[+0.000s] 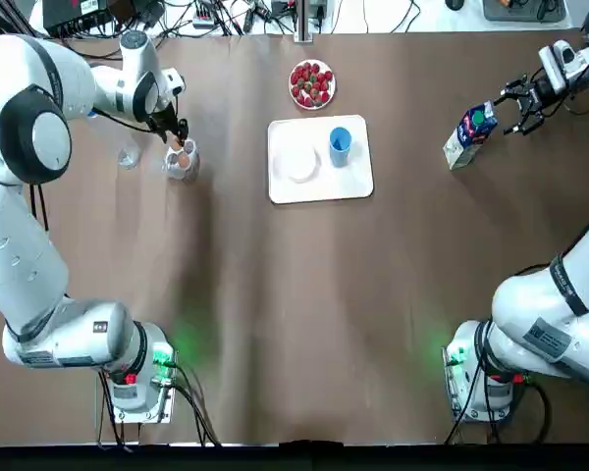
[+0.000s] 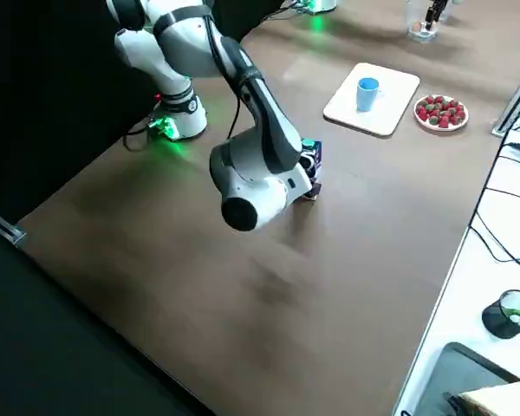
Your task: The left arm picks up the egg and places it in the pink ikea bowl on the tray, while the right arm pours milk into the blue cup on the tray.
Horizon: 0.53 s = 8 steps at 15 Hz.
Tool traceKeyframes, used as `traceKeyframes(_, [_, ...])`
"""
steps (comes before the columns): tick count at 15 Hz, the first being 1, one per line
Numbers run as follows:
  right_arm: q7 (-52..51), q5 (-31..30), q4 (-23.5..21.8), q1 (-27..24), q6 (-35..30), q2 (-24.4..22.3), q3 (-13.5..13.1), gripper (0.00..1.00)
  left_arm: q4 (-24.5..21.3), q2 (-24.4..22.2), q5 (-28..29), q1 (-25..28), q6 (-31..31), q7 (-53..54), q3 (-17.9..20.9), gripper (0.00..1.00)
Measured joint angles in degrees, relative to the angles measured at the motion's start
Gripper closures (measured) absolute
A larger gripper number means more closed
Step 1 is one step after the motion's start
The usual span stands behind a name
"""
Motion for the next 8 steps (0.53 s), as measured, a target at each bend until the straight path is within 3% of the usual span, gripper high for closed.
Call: traceKeyframes(8, [-0.5,0.8,0.2,-0.4,-2.8,5.3,0.3,0.0,0.0,0.1,0.0,0.0,0.3,-0.4,0.0,0.39])
